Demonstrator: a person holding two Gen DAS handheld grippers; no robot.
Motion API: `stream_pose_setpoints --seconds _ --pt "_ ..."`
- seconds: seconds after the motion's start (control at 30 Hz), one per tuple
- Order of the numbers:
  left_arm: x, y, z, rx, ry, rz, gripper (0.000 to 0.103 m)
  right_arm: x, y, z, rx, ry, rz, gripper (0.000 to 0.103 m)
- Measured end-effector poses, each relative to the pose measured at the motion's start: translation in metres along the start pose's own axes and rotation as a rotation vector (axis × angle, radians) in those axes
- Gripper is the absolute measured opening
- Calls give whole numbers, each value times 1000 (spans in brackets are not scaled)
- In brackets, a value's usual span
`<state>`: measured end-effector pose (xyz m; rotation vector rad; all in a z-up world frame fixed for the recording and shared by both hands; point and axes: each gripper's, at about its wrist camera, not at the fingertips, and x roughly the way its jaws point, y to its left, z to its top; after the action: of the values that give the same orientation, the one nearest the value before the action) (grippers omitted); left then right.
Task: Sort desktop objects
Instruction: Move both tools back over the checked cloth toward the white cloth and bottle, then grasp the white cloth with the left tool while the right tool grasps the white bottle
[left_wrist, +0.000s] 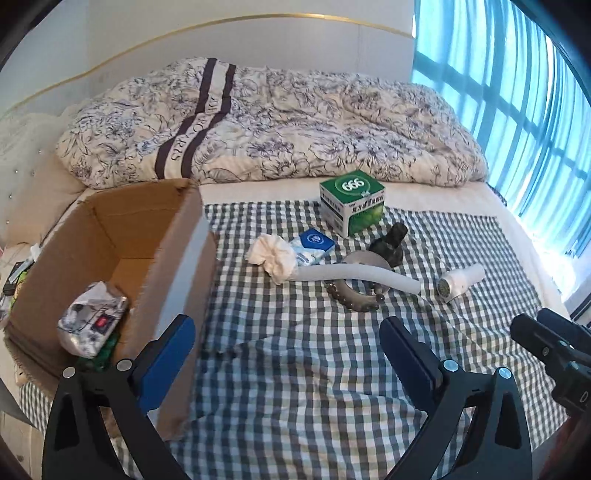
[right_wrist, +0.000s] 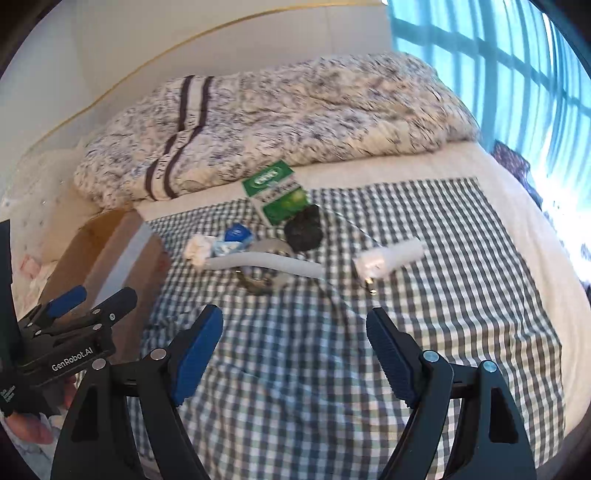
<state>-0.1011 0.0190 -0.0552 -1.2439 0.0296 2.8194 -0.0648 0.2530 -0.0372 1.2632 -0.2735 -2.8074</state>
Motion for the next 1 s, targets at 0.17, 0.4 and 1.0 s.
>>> stream_pose_setpoints --seconds 0.17,0.4,1.0 --pt "27 -5 8 4 25 6 103 21 -24 2 52 37 -16 80" --pt "68 -8 24 -9 54 14 103 53 -50 11 104 77 -58 80" --pt "177 1 39 -62 158 56 103 144 -83 23 152 170 -148 80"
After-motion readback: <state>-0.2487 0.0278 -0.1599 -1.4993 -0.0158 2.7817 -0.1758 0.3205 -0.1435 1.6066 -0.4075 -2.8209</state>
